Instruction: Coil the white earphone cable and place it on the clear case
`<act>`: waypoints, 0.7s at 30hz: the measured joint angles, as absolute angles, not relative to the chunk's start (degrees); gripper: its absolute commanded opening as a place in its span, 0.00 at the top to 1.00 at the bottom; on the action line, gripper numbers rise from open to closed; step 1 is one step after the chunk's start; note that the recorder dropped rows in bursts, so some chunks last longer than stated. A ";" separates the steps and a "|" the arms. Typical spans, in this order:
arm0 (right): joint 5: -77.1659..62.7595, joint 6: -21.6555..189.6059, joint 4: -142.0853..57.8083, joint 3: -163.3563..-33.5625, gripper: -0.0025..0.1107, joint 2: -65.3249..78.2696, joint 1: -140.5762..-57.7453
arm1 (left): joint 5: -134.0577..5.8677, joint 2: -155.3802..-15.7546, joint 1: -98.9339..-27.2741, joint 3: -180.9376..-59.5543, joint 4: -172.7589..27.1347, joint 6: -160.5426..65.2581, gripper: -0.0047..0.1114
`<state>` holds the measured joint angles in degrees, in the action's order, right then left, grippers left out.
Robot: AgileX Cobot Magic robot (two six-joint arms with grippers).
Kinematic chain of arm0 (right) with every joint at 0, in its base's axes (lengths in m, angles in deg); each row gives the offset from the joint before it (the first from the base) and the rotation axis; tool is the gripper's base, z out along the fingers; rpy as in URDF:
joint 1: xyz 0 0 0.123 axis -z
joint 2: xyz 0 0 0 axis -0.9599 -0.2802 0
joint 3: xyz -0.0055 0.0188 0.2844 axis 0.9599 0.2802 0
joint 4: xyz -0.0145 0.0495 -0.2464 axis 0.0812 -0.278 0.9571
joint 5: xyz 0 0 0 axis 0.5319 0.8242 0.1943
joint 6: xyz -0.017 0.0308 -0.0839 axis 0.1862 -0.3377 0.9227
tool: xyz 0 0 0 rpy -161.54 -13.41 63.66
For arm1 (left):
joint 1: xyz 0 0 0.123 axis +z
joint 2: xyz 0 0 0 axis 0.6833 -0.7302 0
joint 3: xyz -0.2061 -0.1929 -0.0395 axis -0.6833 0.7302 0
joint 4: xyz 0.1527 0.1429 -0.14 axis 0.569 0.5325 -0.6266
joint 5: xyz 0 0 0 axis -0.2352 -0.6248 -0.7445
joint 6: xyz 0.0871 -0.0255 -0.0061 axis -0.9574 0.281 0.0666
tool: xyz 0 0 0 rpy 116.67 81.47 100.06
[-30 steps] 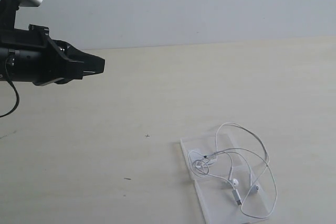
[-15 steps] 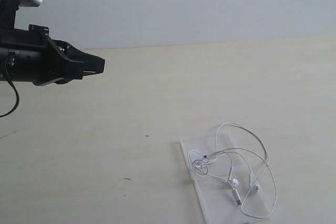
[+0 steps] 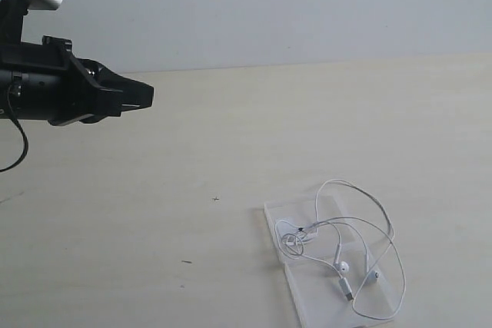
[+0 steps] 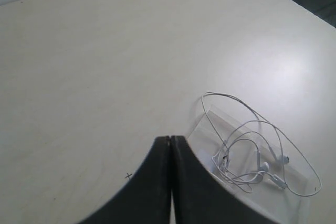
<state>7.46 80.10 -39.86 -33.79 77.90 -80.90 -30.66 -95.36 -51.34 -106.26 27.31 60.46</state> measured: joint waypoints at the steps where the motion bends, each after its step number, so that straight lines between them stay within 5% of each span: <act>1: 7.46 80.10 -39.86 -33.79 0.98 77.90 -80.90 | -30.66 -95.36 -51.34 -106.26 27.31 60.23 0.96; 9: 7.58 80.10 -39.86 -33.79 0.98 77.90 -80.90 | -34.32 -90.33 -51.10 -106.23 27.46 51.66 0.96; 21: 7.58 80.10 -39.90 -33.79 0.98 77.90 -80.90 | -45.31 -59.14 -51.10 -106.23 24.45 48.47 0.96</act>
